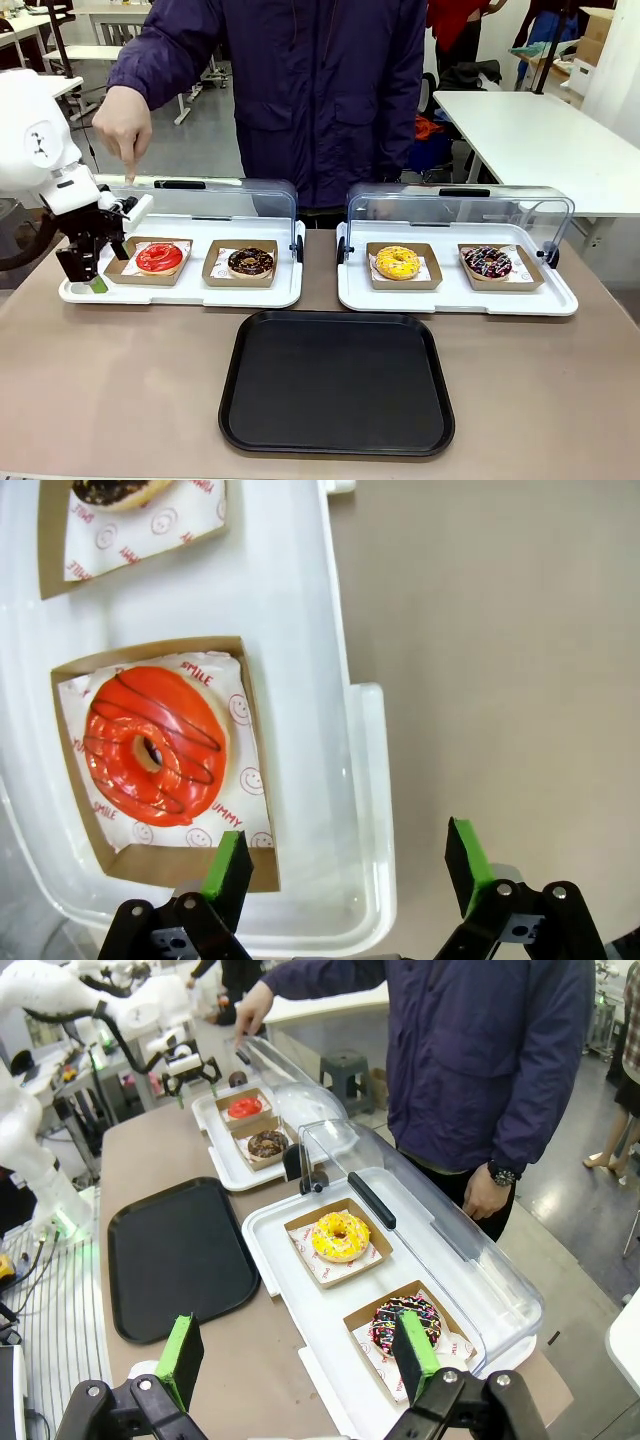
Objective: Move the first donut from the left to the tray.
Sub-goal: Pick up the Paper togo box containing the Donut indicated by the person and place it on the Handle tray.
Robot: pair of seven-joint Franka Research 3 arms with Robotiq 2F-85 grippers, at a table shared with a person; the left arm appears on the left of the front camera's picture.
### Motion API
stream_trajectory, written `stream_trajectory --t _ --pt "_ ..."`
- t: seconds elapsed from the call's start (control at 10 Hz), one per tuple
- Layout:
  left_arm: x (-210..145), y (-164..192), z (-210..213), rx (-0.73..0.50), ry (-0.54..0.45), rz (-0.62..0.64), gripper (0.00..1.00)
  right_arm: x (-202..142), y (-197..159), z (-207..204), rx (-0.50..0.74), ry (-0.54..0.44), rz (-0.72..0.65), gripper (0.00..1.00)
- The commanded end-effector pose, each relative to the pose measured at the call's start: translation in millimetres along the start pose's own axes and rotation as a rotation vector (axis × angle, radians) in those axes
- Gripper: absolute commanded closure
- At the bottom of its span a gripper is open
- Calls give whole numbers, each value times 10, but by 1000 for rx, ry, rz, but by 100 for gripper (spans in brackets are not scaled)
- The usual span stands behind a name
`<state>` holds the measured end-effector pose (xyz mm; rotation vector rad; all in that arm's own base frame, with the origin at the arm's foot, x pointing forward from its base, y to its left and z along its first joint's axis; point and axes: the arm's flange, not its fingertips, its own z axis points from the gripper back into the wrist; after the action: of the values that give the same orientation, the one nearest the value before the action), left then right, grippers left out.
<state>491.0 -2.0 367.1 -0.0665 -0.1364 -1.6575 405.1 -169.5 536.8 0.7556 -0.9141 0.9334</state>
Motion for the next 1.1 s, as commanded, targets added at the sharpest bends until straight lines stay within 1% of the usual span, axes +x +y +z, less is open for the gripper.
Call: stream_trajectory --t 0.0,0.2,0.4,0.5,0.7,1.0 --pt "-46 -70 -94 81 39 3 0 21 -2 -3 2 -13 13 0" --pt "-115 8 -166 76 44 6 0 21 -2 -3 2 -13 13 0" --pt "-184 86 -202 103 69 5 0 21 -2 -3 2 -13 13 0" --pt "-218 108 -208 98 61 4 0 21 -2 -3 2 -13 13 0" --pt "-271 164 -232 128 68 -10 0 21 -2 -3 2 -13 13 0" --pt "-311 249 -297 126 62 -23 0 21 -2 -3 2 -13 13 0"
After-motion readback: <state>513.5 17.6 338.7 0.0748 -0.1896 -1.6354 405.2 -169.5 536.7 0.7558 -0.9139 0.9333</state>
